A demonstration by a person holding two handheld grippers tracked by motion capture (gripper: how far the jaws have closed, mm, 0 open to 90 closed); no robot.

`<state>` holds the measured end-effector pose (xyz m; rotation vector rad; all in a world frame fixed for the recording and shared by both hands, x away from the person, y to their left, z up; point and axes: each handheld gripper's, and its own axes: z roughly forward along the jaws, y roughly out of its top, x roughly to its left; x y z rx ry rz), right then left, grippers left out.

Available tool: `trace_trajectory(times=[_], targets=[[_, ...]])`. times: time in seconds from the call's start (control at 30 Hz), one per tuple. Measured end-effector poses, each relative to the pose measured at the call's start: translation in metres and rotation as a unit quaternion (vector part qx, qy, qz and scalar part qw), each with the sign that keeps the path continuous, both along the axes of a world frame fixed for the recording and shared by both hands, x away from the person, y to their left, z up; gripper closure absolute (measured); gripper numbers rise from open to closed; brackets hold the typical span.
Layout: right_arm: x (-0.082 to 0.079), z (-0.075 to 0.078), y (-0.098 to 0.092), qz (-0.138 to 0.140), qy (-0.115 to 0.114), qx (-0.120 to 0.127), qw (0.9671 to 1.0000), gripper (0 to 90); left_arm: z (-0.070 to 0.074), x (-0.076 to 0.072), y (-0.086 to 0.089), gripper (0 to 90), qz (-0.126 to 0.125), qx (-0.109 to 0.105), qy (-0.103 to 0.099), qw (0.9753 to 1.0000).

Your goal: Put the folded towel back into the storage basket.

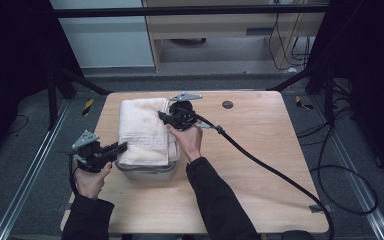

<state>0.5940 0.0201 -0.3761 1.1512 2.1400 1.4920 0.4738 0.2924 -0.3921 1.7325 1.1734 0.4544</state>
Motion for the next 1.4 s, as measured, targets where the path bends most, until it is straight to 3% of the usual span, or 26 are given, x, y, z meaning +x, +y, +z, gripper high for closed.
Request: trace_trajectory(times=[0.37,0.6,0.73,0.93,1.07,1.2,1.3,1.4], targets=[[0.008,-0.028,0.006,-0.006,0.002,-0.017,0.9998,66.0,-0.021,0.015,-0.001,76.9,0.014,0.025,0.028,0.9992],[0.012,-0.046,0.012,-0.012,0.008,-0.036,0.9992,65.3,-0.035,0.026,-0.006,76.9,0.030,0.059,0.043,0.9969],[0.014,-0.055,0.013,-0.017,0.015,-0.048,0.9986,65.2,-0.042,0.030,-0.009,76.8,0.030,0.068,0.055,0.9957],[0.011,-0.064,0.007,-0.026,0.024,-0.039,0.9986,64.8,-0.044,0.031,-0.013,76.3,0.025,0.075,0.058,0.9951],[0.009,-0.066,0.007,-0.025,0.018,-0.063,0.9975,57.7,-0.043,0.030,-0.015,69.2,0.025,0.084,0.062,0.9943],[0.006,-0.066,0.007,-0.019,-0.022,-0.093,0.9953,47.7,-0.038,0.025,-0.019,55.8,0.031,0.088,0.038,0.9949],[0.003,-0.059,0.003,-0.017,-0.049,-0.090,0.9946,40.4,-0.028,0.018,-0.018,52.6,0.029,0.065,0.011,0.9974],[-0.001,-0.048,-0.006,-0.017,-0.069,-0.082,0.9941,36.1,-0.018,0.010,-0.017,50.0,0.028,0.047,-0.016,0.9984]])
